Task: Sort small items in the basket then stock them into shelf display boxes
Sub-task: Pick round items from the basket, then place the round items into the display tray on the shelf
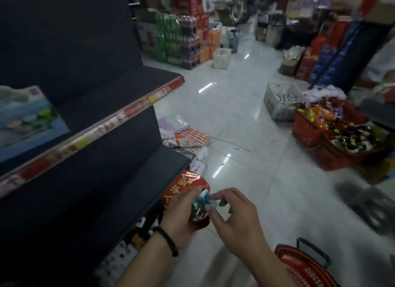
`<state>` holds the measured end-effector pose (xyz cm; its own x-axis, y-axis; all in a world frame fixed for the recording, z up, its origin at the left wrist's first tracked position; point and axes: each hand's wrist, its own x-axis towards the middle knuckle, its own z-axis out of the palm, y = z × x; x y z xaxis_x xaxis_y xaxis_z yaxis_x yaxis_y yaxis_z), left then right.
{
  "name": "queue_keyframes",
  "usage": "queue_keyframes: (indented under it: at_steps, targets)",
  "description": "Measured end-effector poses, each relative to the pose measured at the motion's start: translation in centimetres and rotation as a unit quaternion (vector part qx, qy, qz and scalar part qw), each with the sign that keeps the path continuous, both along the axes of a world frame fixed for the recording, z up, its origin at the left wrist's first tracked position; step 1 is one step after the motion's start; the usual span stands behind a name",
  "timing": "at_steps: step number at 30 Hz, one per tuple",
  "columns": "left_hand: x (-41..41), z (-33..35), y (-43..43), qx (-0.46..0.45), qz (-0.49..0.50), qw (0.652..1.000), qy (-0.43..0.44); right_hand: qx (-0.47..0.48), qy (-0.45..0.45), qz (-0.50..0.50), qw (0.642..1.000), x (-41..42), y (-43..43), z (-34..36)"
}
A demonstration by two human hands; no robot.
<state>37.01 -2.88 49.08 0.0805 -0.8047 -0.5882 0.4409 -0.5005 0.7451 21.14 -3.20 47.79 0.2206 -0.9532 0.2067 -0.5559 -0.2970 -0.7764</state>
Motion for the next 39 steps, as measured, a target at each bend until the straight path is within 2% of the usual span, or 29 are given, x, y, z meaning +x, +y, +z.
queue_keyframes:
  at_steps: [5, 9, 15, 21, 29, 31, 32, 34, 35, 36, 39]
  targets:
    - [10.7, 3.8, 3.5, -0.081, 0.052, 0.993, -0.069, 0.095, -0.103, 0.058, 0.988, 10.9, 0.1, 4.0]
    - [19.3, 6.4, 6.0, -0.136, 0.086, 0.982, -0.100, 0.121, -0.132, 0.121, 0.976, 18.9, 0.1, 6.3]
    - [27.6, 7.9, 7.9, -0.191, 0.106, 0.964, -0.150, 0.087, -0.221, 0.130, 0.963, 28.5, 0.6, 7.9]
    - [32.0, 9.2, 7.8, -0.252, 0.132, 0.915, -0.287, -0.010, -0.186, 0.258, 0.948, 32.8, -1.7, 9.6]
    - [34.5, 10.8, 5.4, -0.270, 0.165, 0.875, -0.366, -0.061, -0.173, 0.377, 0.908, 36.2, -8.3, 12.2]
    - [35.3, 11.3, 4.6, -0.260, 0.193, 0.837, -0.441, -0.082, -0.165, 0.398, 0.899, 37.4, -10.0, 13.2]
    - [35.8, 11.3, 4.3, -0.245, 0.208, 0.795, -0.515, -0.093, -0.163, 0.396, 0.899, 38.2, -11.0, 13.6]
    - [37.1, 10.9, 3.8, -0.201, 0.211, 0.667, -0.685, -0.094, -0.165, 0.382, 0.905, 39.9, -12.8, 14.3]
    - [37.7, 10.5, 3.7, -0.176, 0.201, 0.622, -0.736, -0.085, -0.167, 0.373, 0.909, 40.9, -13.8, 14.6]
    - [38.1, 10.1, 3.6, -0.152, 0.191, 0.601, -0.761, -0.078, -0.163, 0.362, 0.914, 41.8, -14.6, 14.9]
    - [38.7, 8.9, 3.3, -0.093, 0.188, 0.594, -0.776, -0.101, -0.118, 0.347, 0.925, 44.7, -16.7, 15.2]
